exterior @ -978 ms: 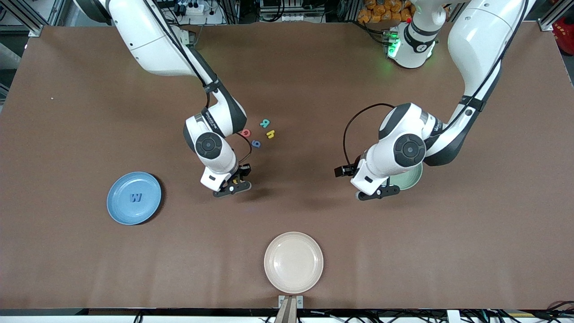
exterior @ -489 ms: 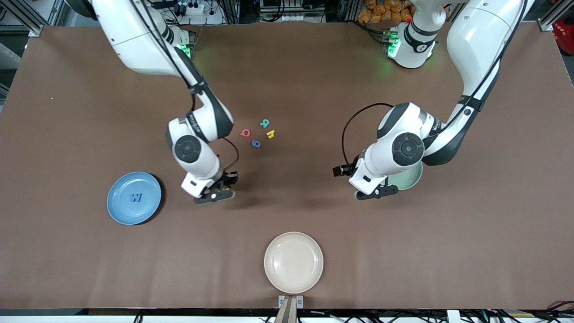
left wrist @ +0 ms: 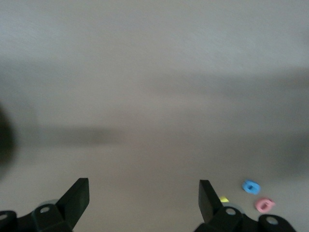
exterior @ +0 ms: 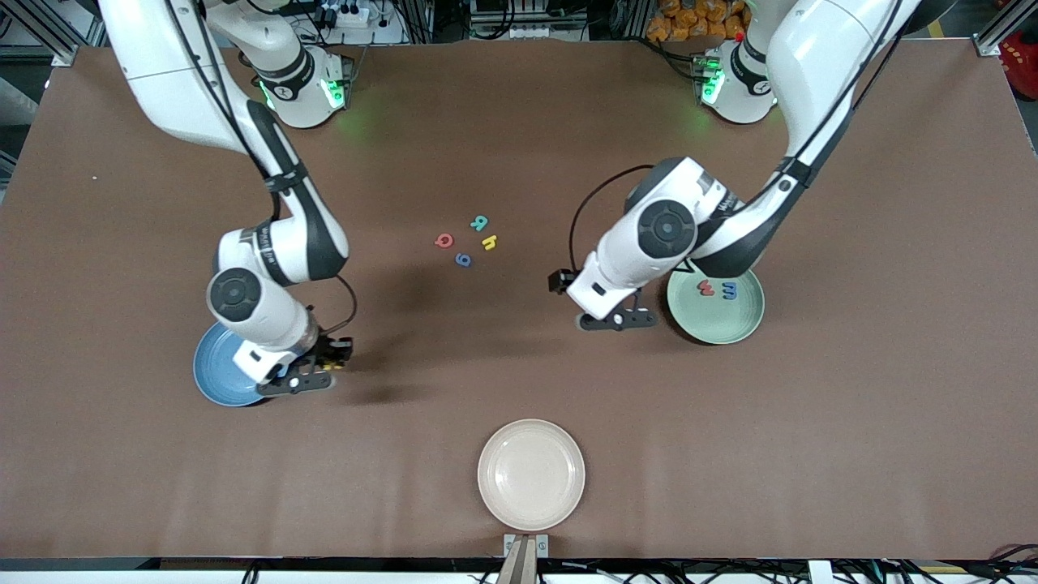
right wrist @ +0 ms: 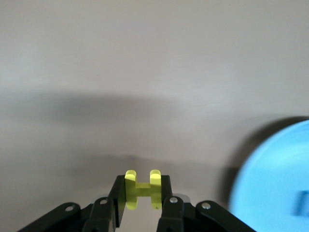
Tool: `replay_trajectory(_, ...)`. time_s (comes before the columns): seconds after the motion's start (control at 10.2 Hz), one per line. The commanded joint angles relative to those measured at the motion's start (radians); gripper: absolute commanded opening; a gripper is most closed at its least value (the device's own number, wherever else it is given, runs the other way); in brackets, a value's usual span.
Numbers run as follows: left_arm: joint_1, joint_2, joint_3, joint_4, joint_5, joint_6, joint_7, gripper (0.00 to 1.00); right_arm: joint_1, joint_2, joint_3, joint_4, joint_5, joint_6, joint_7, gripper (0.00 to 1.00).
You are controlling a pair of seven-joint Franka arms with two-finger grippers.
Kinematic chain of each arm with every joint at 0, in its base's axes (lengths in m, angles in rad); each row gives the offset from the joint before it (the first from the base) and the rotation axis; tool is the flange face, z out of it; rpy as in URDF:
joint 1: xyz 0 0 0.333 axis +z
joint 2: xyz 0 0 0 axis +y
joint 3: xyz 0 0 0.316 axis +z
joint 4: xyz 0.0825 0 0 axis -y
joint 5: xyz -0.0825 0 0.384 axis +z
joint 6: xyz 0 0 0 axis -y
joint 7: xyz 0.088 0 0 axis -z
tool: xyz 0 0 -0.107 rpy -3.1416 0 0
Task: Sort uppercase to blue plate, lowercase to green plate
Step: 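Carry the yellow H to the blue plate while the left gripper reaches letters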
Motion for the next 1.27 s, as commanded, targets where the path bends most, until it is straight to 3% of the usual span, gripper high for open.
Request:
replay_trajectory(0.0,-0.045,0.049,-0.047,0.011,0.146,0.019,-0.130,1.00,-0.077,-0.016,-0.047,-0.003,-0.019,-0.012,-0.187,0.00)
replay_trajectory(0.29,-0.172,0.094,-0.047,0.012,0.243,0.046,-0.236,1.00,-0.161,-0.014,-0.046,-0.006,-0.018,-0.039,-0.298,0.00)
replay_trajectory(0.39,-0.217,0.103,-0.041,0.012,0.269,0.046,-0.273,1.00,-0.161,-0.014,-0.046,-0.005,-0.016,-0.050,-0.291,0.11)
replay_trajectory(0.49,-0.266,0.120,-0.019,0.014,0.289,0.046,-0.304,1.00,-0.159,-0.011,-0.046,-0.005,-0.012,-0.050,-0.288,0.61)
replay_trajectory(0.59,-0.345,0.134,0.044,0.027,0.303,0.060,-0.346,1.00,-0.161,-0.010,-0.046,-0.003,-0.009,-0.050,-0.291,1.00)
replay_trajectory(0.78,-0.438,0.187,0.138,0.067,0.302,0.087,-0.402,1.00,-0.159,-0.011,-0.046,-0.002,-0.007,-0.050,-0.289,1.00)
replay_trajectory(1.17,-0.444,0.281,0.140,0.173,0.300,0.111,-0.446,1.00,-0.171,-0.014,-0.046,0.015,-0.005,-0.050,-0.288,1.00)
